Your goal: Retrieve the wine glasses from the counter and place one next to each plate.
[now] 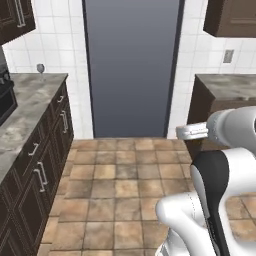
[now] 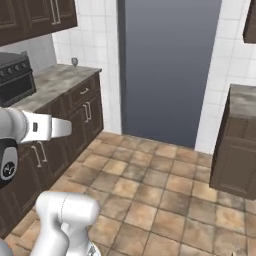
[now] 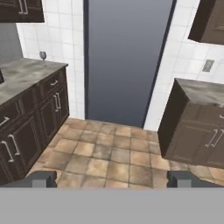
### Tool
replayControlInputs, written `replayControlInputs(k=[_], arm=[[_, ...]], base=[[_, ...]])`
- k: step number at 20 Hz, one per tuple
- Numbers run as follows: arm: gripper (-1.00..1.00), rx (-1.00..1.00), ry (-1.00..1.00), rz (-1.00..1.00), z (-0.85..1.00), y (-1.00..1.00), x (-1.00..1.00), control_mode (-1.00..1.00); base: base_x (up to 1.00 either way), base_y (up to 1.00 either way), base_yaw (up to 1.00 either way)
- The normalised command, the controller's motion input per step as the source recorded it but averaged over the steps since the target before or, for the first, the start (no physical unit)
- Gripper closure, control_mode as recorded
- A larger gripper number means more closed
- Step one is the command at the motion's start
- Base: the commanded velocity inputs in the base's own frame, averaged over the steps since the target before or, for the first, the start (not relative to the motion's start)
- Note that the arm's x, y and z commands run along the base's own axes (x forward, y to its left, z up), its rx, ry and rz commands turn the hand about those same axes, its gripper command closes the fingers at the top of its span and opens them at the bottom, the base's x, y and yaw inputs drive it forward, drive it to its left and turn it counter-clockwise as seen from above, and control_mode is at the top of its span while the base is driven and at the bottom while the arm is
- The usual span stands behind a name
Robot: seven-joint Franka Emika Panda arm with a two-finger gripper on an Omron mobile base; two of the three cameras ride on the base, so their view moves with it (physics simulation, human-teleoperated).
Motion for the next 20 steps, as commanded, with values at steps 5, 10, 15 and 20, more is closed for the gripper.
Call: replayControlInputs(k=[5, 10, 15, 20], arm=[[-1.00, 0.00, 0.00, 0.00, 0.00, 0.00, 0.00, 1.00], [-1.00, 0.00, 0.00, 0.00, 0.00, 0.00, 0.00, 1.00], [-1.00, 0.00, 0.00, 0.00, 0.00, 0.00, 0.00, 1.00], [-1.00, 0.00, 0.00, 0.00, 0.00, 0.00, 0.00, 1.00]], base=[[1.00, 0.29, 0.13], [1.00, 0.10, 0.29], [1.00, -0.12, 0.29], [1.00, -0.21, 0.59]])
